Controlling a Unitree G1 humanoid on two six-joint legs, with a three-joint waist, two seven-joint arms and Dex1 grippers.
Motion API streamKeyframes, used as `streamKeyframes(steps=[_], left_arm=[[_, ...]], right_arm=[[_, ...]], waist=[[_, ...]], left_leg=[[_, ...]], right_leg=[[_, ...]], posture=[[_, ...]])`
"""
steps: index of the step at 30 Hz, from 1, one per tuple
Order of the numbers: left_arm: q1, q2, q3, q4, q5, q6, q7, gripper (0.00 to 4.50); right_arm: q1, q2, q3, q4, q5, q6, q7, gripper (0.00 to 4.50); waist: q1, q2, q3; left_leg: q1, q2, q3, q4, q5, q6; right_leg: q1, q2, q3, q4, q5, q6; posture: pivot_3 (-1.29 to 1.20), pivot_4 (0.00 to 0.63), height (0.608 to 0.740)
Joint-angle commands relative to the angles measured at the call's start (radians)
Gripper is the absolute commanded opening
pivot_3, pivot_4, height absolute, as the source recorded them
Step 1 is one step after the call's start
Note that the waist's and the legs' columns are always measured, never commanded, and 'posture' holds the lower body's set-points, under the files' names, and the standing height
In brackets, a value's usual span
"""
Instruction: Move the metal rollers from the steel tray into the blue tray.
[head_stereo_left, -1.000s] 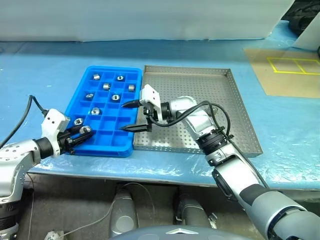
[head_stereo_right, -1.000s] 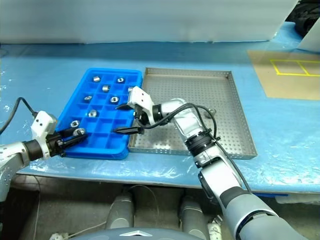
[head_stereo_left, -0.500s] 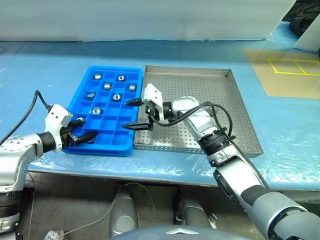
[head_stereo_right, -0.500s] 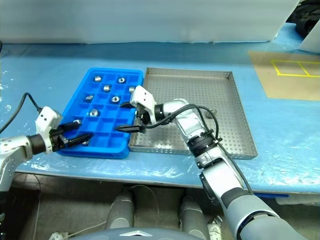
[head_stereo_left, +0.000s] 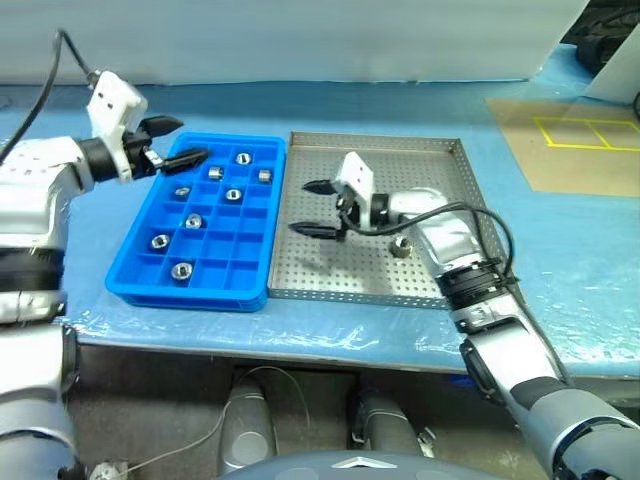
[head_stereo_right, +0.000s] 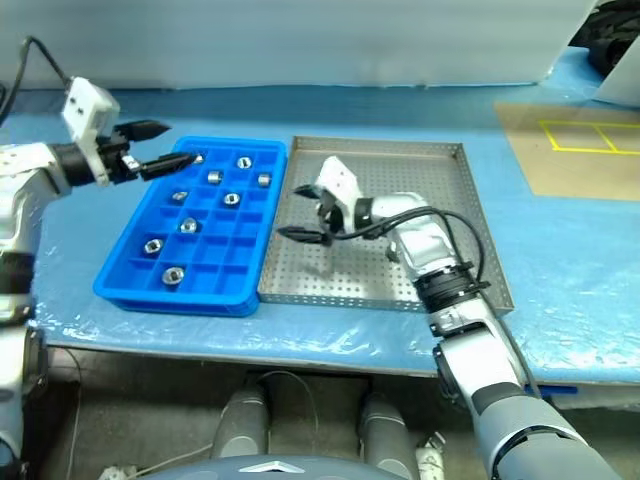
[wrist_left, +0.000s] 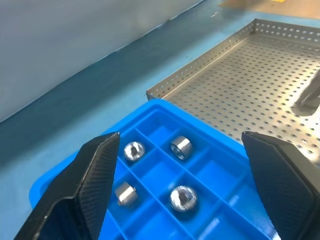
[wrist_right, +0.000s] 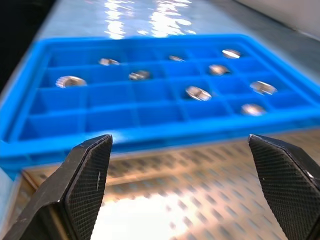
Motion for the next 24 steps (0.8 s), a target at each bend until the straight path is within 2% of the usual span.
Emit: streamKeyframes(steps=[1, 6, 12, 19, 24], left_arm=[[-0.142, -0.089, -0.078, 0.251, 0.095, -0.178, -0.049, 4.11], [-0.279, -0.280, -0.127, 0.509, 0.174, -0.338, -0.055, 4.11], [-0.337, -0.461, -0.163, 0.661, 0.271, -0.454, 0.008, 4.11], [-0.326, -0.545, -0.235, 0.741, 0.421, -0.495, 0.128, 4.11], [-0.324, -0.574, -0.225, 0.758, 0.458, -0.478, 0.176, 4.11]], right_arm=[[0.046, -0.068, -0.077, -0.135, 0.026, 0.063, -0.033, 4.50], [0.201, -0.138, -0.143, -0.371, 0.058, 0.200, -0.102, 4.50], [0.353, -0.171, -0.227, -0.600, 0.089, 0.342, -0.214, 4.50], [0.501, -0.201, -0.324, -0.816, 0.128, 0.477, -0.323, 4.50], [0.612, -0.203, -0.374, -0.942, 0.159, 0.549, -0.384, 4.50]], waist=[[-0.011, 0.000, 0.000], [-0.045, -0.001, 0.000], [-0.099, -0.001, 0.000], [-0.157, -0.001, 0.000], [-0.193, 0.000, 0.000]], left_leg=[[0.000, -0.001, 0.000, 0.000, 0.000, 0.000], [0.001, -0.001, 0.000, 0.000, -0.003, 0.005], [0.001, -0.002, 0.001, 0.005, -0.008, 0.015], [0.008, -0.003, 0.005, 0.006, -0.010, 0.017], [0.012, -0.009, 0.005, 0.008, -0.013, 0.023]], right_leg=[[0.001, 0.000, 0.000, -0.001, 0.001, 0.001], [0.004, 0.001, 0.002, -0.003, 0.003, 0.003], [0.006, 0.002, 0.006, -0.006, 0.003, 0.005], [0.012, 0.002, 0.019, -0.013, 0.002, 0.003], [0.016, 0.002, 0.026, -0.020, 0.006, 0.007]], posture=[[-0.26, 0.150, 0.740], [-0.43, 0.150, 0.740], [-0.63, 0.150, 0.740], [-0.78, 0.150, 0.740], [-0.84, 0.150, 0.740]])
